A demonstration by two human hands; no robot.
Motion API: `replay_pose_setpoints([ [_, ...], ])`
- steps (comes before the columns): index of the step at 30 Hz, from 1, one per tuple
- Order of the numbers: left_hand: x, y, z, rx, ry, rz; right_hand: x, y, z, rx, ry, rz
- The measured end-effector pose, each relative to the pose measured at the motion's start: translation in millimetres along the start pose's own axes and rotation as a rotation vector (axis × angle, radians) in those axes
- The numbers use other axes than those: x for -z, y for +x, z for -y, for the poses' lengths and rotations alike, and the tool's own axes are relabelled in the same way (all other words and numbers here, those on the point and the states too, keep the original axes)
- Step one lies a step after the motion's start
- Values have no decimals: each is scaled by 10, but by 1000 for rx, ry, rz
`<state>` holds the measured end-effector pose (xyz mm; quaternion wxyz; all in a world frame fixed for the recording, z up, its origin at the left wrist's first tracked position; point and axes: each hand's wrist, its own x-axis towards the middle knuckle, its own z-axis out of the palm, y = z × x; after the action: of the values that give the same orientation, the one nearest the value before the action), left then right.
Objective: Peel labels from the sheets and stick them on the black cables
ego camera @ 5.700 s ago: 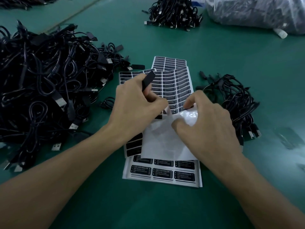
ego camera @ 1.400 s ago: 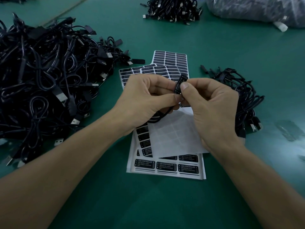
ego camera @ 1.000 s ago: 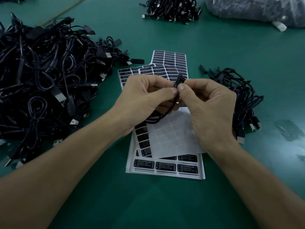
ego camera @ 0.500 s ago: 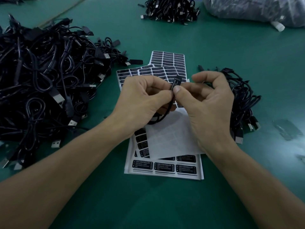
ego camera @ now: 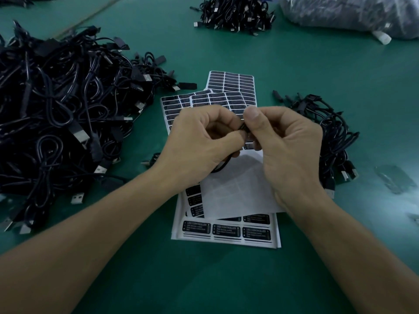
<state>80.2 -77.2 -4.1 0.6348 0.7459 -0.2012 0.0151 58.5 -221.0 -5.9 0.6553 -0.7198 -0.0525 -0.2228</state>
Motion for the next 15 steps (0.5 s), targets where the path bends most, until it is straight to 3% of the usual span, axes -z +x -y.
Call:
replay_pose_setpoints([
  [8,53,45,-65,-182,190,-122,-3,-34,66,-68,33,24],
  [10,108,78,-92,-233,183,-169,-26,-79,63,-18,-152,113],
  [13,147,85,-142,-274,51,-197,-73,-150,36,166,-621,328],
  [15,163,78,-173,-256,-88,-215,-88,-169,33,232,-704,379],
])
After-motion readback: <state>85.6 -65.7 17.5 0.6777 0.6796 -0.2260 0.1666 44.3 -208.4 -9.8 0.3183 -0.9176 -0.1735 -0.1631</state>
